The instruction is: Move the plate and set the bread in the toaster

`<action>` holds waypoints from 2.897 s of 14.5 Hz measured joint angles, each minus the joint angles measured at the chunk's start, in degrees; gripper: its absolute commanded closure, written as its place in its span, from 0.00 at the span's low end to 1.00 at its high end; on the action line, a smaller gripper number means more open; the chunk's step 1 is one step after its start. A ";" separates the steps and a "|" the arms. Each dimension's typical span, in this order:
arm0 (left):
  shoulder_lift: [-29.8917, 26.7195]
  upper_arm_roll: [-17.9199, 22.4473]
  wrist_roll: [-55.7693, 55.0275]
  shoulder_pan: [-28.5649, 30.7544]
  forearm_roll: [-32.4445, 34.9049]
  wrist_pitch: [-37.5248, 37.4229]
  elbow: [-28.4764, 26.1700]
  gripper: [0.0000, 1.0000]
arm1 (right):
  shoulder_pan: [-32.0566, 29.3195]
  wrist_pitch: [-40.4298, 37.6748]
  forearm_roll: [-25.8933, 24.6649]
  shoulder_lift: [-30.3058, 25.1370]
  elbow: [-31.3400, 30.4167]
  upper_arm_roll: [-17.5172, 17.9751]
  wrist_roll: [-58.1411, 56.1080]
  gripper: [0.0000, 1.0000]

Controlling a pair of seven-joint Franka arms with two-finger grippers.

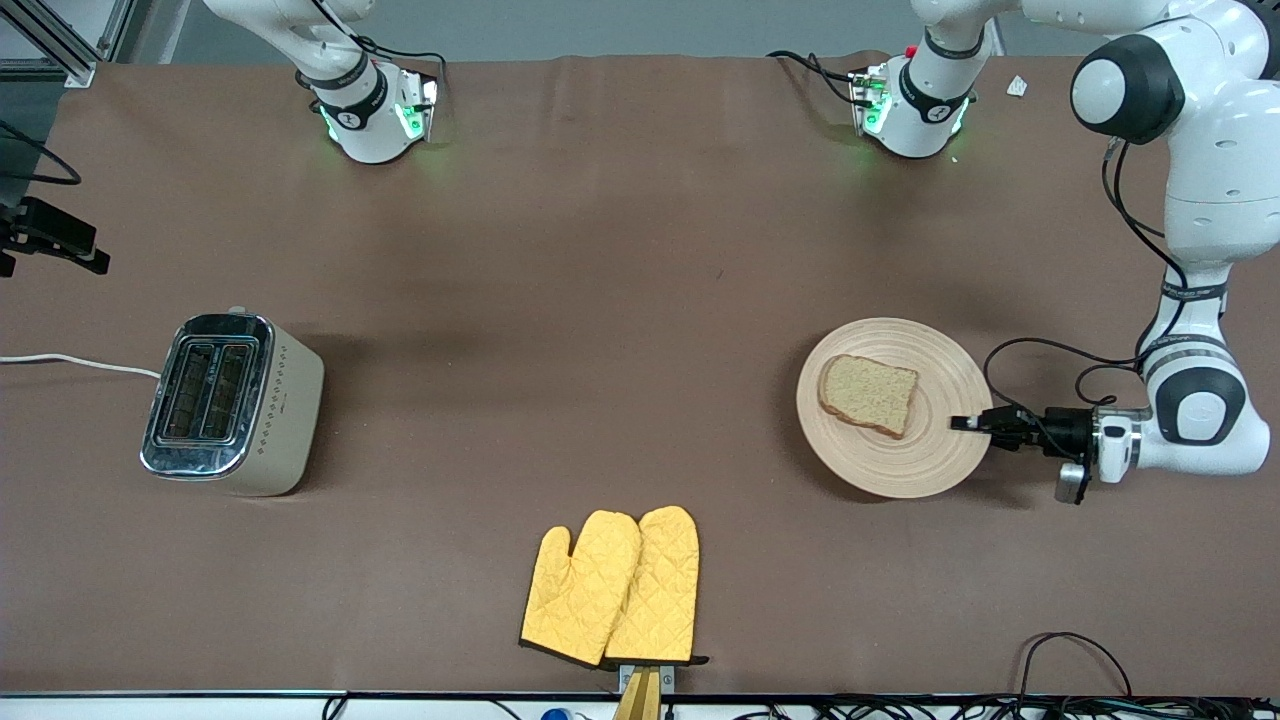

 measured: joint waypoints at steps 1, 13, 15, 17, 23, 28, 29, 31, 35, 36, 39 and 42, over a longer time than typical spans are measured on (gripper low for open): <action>-0.24 -2.66 -3.43 -0.15 -0.71 -0.01 0.23 1.00 | 0.00 0.00 0.00 0.00 0.00 0.00 0.00 0.00; 3.85 -13.48 -19.44 -36.79 -19.22 41.38 1.63 1.00 | 1.33 3.64 4.28 2.99 -1.35 0.56 0.02 0.00; 7.08 -13.35 -19.39 -40.84 -22.33 44.45 3.50 1.00 | 1.64 5.91 6.42 5.39 -2.21 0.58 1.37 0.00; 8.74 -13.43 -18.71 -42.95 -24.82 45.15 5.33 0.96 | 3.18 10.04 7.77 7.07 -4.77 0.64 6.11 0.00; 8.00 -12.53 -19.70 -41.99 -24.34 46.24 6.83 0.00 | 11.98 28.60 7.94 8.04 -21.17 0.97 19.60 0.00; 2.58 -11.12 -28.39 -32.16 -9.18 35.47 6.19 0.00 | 18.44 41.97 7.94 8.09 -33.25 1.35 30.85 0.00; 0.94 -11.11 -30.28 -29.24 -4.78 31.74 6.16 0.00 | 19.96 44.79 7.94 8.25 -35.28 1.38 33.63 0.00; -2.66 -11.14 -33.30 -23.75 3.94 24.56 6.14 0.00 | 22.49 48.30 7.94 9.53 -37.53 1.45 39.36 0.00; -10.13 -11.10 -35.14 -16.13 18.46 14.63 5.82 0.00 | 25.90 55.27 7.94 14.44 -39.04 1.48 45.30 0.00; -11.65 -11.06 -35.48 -14.67 21.40 13.26 5.71 0.00 | 26.24 56.72 7.94 15.62 -39.38 1.48 45.74 0.00; -15.30 -11.09 -35.54 -10.82 30.60 11.47 5.45 0.00 | 26.30 58.15 7.94 18.20 -39.78 1.42 45.97 0.09; -19.80 -11.16 -36.04 -10.36 39.55 11.00 5.33 0.00 | 26.52 58.08 7.94 18.76 -39.78 1.45 45.97 0.30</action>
